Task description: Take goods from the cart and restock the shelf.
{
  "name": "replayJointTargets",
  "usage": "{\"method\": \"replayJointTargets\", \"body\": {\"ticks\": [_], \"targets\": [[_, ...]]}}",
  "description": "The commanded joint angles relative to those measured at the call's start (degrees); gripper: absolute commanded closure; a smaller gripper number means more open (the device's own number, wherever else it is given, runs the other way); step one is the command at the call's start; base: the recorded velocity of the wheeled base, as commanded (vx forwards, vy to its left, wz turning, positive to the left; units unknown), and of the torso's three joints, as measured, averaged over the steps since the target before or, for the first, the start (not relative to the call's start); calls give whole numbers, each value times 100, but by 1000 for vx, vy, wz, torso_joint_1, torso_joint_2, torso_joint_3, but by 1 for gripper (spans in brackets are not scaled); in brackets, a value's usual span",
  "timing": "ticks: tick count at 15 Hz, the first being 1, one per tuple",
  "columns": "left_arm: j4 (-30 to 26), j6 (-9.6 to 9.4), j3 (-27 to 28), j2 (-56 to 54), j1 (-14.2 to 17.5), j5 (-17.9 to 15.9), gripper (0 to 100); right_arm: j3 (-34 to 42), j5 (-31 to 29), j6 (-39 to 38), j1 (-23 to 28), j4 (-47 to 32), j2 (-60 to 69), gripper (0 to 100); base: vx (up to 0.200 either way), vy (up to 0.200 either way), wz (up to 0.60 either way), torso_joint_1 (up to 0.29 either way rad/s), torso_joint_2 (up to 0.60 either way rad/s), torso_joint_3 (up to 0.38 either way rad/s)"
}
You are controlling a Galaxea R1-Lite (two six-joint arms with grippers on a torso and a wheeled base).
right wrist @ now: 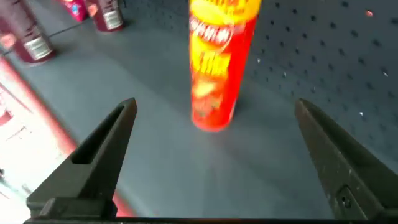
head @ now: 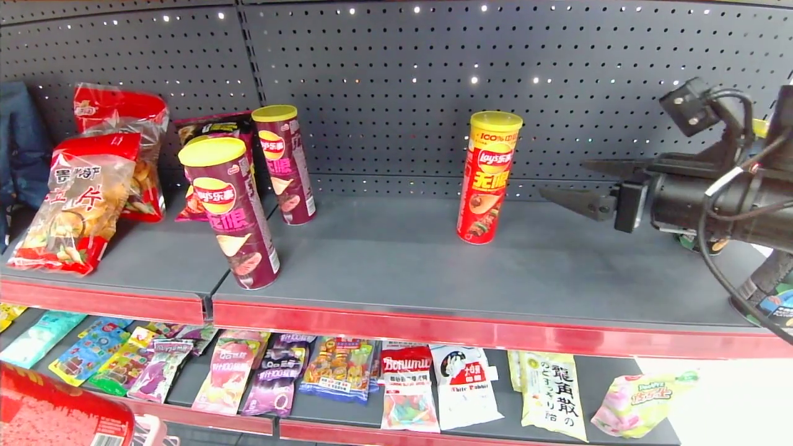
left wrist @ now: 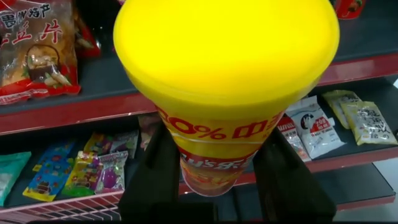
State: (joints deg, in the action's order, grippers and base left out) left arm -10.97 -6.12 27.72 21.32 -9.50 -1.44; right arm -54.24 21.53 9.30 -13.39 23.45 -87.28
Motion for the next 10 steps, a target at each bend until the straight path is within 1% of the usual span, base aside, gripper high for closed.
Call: {"method": "replayJointTargets", "body": {"ticks": [1,3,6,10], "targets": [[-1,-3,-4,21,0,12,100,-500,0,-34,-147,98,-843,0,0,0,0,0,0,0],[-10,-12,5,30,0,30,100,-641,-17,-86,-244,239,-1089,0,0,0,0,0,0,0],[-10,-12,-4,30,0,47,100,-711,-52,-139,-252,599,-1370,0,0,0,0,0,0,0],[-19,-12,-12,12,0,56,100,-799,-70,-139,-261,616,-1537,0,0,0,0,0,0,0]]}}
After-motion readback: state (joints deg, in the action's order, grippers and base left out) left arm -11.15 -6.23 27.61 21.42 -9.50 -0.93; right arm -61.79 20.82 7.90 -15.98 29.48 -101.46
